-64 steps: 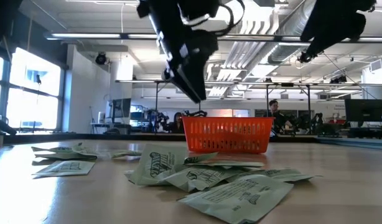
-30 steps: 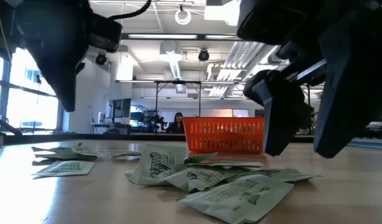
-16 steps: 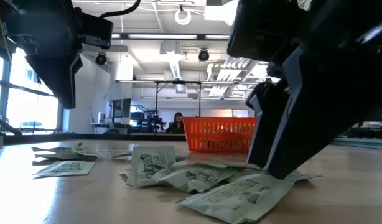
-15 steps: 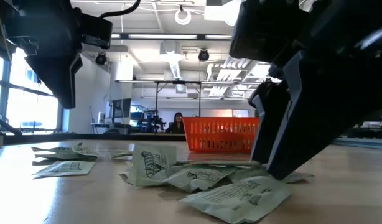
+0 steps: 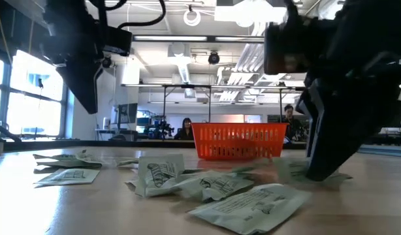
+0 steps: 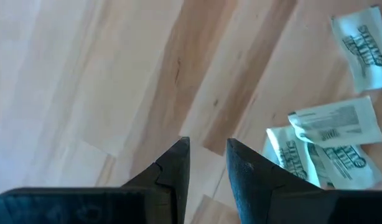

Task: Pick and place Stevia / Truvia into bins
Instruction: Put the white stevia packet into the orange bin

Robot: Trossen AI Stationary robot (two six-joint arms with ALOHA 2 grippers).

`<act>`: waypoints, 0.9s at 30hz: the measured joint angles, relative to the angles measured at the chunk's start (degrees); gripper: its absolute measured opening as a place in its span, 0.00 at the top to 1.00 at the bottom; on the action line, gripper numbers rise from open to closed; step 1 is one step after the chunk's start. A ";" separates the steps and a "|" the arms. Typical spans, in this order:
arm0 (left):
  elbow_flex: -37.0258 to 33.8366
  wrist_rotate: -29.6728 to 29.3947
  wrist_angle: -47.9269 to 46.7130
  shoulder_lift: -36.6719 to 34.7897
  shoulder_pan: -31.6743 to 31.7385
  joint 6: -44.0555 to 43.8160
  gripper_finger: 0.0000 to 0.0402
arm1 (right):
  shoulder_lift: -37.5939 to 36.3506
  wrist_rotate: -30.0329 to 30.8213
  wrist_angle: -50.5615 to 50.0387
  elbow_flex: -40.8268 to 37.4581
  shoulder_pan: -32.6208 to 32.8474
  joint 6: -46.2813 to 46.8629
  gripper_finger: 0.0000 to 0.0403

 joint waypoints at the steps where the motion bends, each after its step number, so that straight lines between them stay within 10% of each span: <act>1: 0.00 0.96 0.12 0.00 0.56 0.52 0.66 | -0.80 0.08 -0.70 -0.05 -0.25 0.81 0.87; 15: 0.00 8.00 10.55 0.02 4.68 2.11 0.66 | -21.05 18.04 -13.25 -0.17 -9.53 2.89 0.97; 27: 0.07 8.81 18.38 0.02 4.58 -4.44 0.66 | -17.71 4.00 -5.41 -0.26 -25.15 -19.01 0.88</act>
